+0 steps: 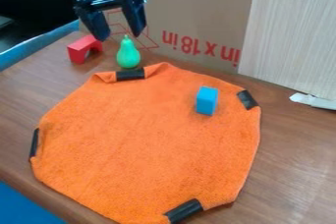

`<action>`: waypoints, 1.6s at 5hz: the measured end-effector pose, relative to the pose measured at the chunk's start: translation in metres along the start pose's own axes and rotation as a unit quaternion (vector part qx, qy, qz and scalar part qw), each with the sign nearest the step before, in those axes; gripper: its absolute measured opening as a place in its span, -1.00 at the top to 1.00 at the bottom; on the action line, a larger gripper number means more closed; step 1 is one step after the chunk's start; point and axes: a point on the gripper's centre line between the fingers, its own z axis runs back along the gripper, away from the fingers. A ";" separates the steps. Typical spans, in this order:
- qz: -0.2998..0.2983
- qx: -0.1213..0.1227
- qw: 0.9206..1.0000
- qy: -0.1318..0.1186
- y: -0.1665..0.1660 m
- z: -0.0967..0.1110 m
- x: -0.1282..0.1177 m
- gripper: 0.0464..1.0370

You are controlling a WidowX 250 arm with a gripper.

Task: Fold cloth from the bottom left to the top right

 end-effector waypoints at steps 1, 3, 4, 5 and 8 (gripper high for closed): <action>0.004 -0.001 1.000 0.015 0.003 -0.008 -0.002 -0.93; 0.007 -0.008 0.999 0.050 0.017 -0.016 -0.021 -0.93; 0.004 -0.010 0.999 0.050 0.025 -0.012 -0.032 -0.93; 0.003 -0.010 0.999 0.049 0.030 -0.012 -0.038 -0.93; 0.045 0.030 0.998 0.010 0.072 -0.004 -0.074 -0.93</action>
